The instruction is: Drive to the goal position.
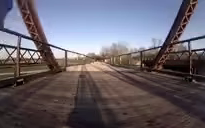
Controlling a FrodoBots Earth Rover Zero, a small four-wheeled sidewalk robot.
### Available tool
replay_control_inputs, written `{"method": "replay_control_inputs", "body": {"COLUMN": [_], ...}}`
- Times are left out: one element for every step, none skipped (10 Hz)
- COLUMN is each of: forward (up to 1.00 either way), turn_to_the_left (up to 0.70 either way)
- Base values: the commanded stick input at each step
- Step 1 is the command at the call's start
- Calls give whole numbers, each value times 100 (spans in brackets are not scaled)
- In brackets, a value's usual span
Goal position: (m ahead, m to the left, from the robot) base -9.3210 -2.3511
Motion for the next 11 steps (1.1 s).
{"method": "replay_control_inputs", "body": {"forward": [70,70,70,70,70,70,70,70,70,70,70], "turn_to_the_left": [0,0,0,0,0,0,0,0,0,0,0]}}
